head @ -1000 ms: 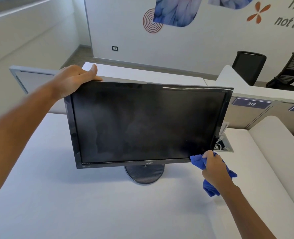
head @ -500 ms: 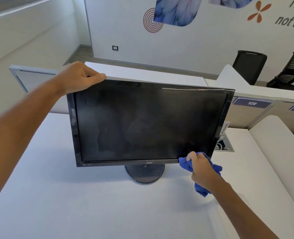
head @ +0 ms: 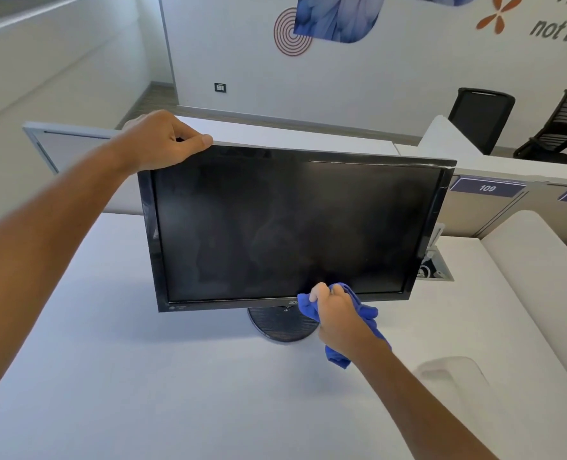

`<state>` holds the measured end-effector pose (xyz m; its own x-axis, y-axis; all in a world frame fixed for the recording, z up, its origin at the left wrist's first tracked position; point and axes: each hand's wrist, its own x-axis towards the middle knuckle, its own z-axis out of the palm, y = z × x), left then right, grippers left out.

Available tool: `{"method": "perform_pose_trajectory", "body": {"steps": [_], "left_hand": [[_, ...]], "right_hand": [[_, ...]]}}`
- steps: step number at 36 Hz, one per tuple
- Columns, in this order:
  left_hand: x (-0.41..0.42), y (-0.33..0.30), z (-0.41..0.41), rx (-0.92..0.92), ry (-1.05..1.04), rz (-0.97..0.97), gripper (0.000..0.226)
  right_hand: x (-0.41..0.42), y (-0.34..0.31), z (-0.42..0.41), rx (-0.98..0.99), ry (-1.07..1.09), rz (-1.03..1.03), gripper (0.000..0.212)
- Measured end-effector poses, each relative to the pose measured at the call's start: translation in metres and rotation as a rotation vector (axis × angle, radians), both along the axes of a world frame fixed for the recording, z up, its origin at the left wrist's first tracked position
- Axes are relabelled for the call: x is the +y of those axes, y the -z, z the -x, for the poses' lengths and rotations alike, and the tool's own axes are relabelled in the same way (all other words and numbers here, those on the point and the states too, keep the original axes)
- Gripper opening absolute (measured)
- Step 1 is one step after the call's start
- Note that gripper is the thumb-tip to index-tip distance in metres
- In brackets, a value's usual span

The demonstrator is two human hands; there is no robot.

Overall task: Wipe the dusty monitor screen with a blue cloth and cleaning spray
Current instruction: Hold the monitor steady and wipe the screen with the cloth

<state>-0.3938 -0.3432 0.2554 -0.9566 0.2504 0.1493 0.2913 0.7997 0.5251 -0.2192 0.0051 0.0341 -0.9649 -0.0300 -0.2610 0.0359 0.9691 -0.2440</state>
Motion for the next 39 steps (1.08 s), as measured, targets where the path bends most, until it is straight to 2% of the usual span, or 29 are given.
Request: {"method": "perform_pose_trajectory", "body": {"steps": [3,10,12,14,17,19,22,24,31,34,39], "left_hand": [[-0.001,0.001,0.000,-0.004,-0.008,-0.009,0.080],[-0.007,0.004,0.006,-0.005,0.006,0.011,0.085],[-0.009,0.004,0.008,-0.001,0.015,0.022,0.090],[-0.009,0.004,0.009,-0.009,0.028,0.038,0.096],[-0.008,0.003,0.009,-0.003,0.029,0.052,0.097],[-0.007,0.003,0.008,0.026,0.015,0.051,0.092],[-0.005,0.003,0.005,0.060,0.016,0.059,0.062],[-0.005,0.004,0.006,0.067,0.016,0.070,0.049],[-0.009,0.006,0.008,0.083,0.026,0.061,0.048],[-0.009,0.007,0.009,0.084,0.037,0.057,0.058],[-0.009,0.007,0.009,0.055,0.038,0.036,0.053]], "right_hand": [[-0.031,0.000,-0.001,0.006,-0.025,0.032,0.041],[-0.093,-0.002,-0.002,0.058,-0.096,0.046,0.034],[-0.110,-0.005,0.003,0.003,-0.142,-0.043,0.036],[-0.125,-0.011,0.009,-0.068,-0.153,-0.146,0.046],[-0.140,-0.009,0.015,-0.083,-0.190,-0.212,0.053],[-0.146,-0.007,0.015,-0.076,-0.234,-0.260,0.054],[-0.158,-0.007,0.015,-0.050,-0.253,-0.263,0.054],[-0.169,-0.006,0.012,-0.021,-0.265,-0.257,0.053],[-0.210,0.010,0.001,0.159,-0.337,-0.260,0.043],[-0.227,0.014,0.002,0.198,-0.376,-0.278,0.037],[-0.256,0.016,-0.004,0.201,-0.357,-0.244,0.049]]}}
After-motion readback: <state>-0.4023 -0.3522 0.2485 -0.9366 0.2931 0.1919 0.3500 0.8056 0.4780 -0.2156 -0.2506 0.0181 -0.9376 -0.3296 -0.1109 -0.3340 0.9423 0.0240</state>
